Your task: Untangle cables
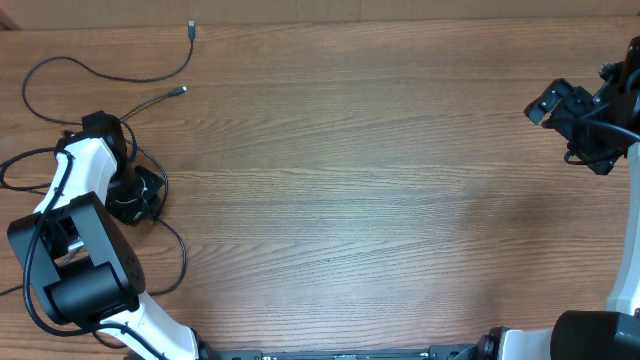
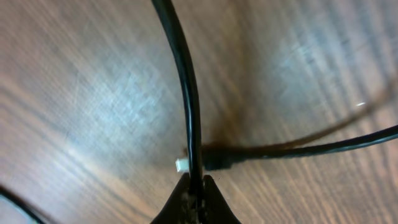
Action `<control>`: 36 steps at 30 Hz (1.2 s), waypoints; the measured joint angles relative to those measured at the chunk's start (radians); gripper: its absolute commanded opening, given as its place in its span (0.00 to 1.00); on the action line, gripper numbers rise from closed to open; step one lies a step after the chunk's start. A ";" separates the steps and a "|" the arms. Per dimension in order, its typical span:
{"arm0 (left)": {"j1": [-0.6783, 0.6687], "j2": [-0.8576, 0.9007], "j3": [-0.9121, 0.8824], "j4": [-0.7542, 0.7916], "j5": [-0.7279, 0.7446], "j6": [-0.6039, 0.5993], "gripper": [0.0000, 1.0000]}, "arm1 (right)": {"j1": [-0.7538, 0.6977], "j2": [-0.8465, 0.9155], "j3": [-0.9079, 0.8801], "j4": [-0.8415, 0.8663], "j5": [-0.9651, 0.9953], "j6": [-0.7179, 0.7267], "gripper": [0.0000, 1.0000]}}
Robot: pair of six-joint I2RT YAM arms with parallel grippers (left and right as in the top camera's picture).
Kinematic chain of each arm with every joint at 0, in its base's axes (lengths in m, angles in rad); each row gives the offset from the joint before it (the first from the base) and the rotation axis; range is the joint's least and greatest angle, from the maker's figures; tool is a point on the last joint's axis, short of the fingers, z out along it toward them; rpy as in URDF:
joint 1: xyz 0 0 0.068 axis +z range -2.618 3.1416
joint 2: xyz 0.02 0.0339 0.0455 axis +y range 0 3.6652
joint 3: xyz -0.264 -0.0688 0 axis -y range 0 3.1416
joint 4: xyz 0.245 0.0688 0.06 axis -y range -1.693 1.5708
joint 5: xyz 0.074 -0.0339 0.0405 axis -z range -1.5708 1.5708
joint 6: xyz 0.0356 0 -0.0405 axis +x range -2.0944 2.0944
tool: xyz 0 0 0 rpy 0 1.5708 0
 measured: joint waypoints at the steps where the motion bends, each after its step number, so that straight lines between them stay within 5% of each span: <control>1: 0.000 0.000 0.000 -0.016 0.000 -0.015 0.04 | 0.000 0.000 0.000 0.000 0.000 0.000 1.00; 27: 0.000 0.000 0.000 -0.246 0.092 -0.275 0.04 | 0.000 0.000 0.000 0.000 0.000 0.000 1.00; 32: 0.000 0.000 -0.003 -0.253 0.100 -0.318 0.14 | 0.000 0.000 0.000 0.000 0.000 0.000 1.00; 36: -0.002 0.000 -0.007 -0.256 0.108 -0.336 0.08 | 0.000 0.000 0.000 0.000 0.000 0.000 1.00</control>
